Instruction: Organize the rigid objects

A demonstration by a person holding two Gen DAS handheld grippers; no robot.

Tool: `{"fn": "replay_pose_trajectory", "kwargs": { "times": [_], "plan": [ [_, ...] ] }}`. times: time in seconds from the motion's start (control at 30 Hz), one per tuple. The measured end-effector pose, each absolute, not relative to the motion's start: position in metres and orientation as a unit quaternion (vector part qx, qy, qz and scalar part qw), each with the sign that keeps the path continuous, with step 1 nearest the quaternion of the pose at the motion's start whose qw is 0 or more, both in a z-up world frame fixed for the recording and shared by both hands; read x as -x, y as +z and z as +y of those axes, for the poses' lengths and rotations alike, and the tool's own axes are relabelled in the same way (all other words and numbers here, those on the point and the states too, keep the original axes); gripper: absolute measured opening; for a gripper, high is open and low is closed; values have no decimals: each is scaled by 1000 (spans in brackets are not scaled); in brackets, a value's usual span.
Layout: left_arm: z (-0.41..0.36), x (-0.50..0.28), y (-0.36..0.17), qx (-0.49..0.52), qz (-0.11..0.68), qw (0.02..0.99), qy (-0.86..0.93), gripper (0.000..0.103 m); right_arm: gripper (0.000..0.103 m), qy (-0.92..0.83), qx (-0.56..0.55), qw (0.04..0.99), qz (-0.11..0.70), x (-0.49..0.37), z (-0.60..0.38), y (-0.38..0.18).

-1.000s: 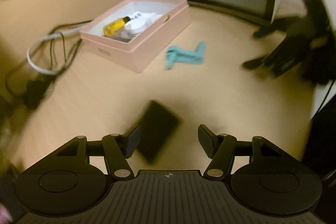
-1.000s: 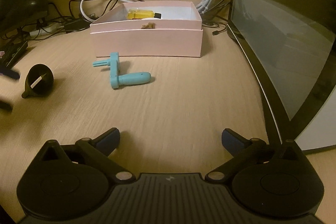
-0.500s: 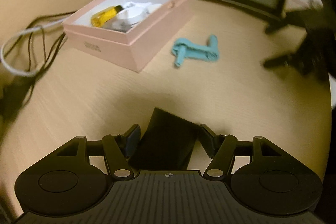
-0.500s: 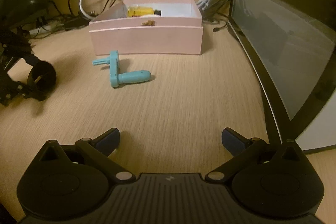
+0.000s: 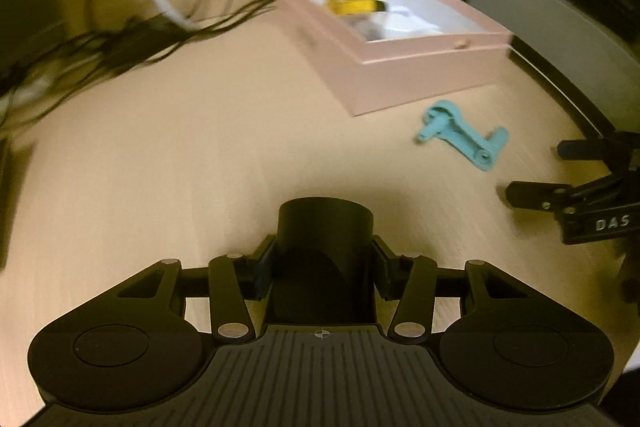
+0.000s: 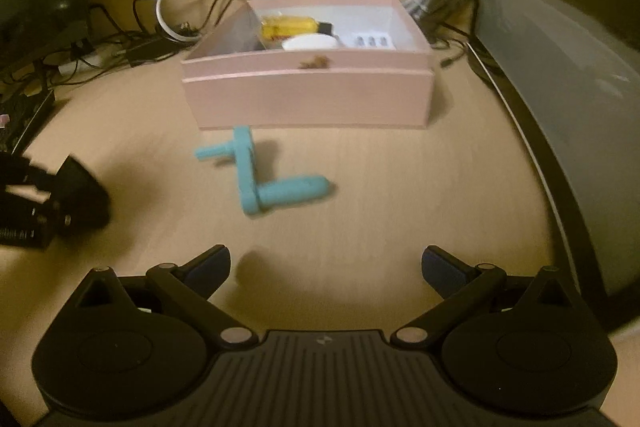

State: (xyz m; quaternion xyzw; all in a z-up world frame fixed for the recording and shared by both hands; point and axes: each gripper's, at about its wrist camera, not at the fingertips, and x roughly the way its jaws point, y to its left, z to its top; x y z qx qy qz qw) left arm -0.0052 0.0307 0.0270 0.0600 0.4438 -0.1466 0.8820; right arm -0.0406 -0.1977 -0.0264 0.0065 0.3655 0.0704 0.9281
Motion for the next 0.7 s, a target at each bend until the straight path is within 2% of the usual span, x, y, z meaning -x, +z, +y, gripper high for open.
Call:
{"fn": "replay_pose_trajectory", "kwargs": {
  "times": [0.27,0.5,0.7],
  "plan": [
    [38,13,30,-21,453,886,-101,53,94,84,26,930,357,14,-176,-27],
    [38,12,29,-18,456,886,-86,53,93,-35,140,942,304,2,-174,-24],
    [36,10,28,-19,456,886,-84,53,93,50,94,952,288,15,-164,-3]
  ]
}}
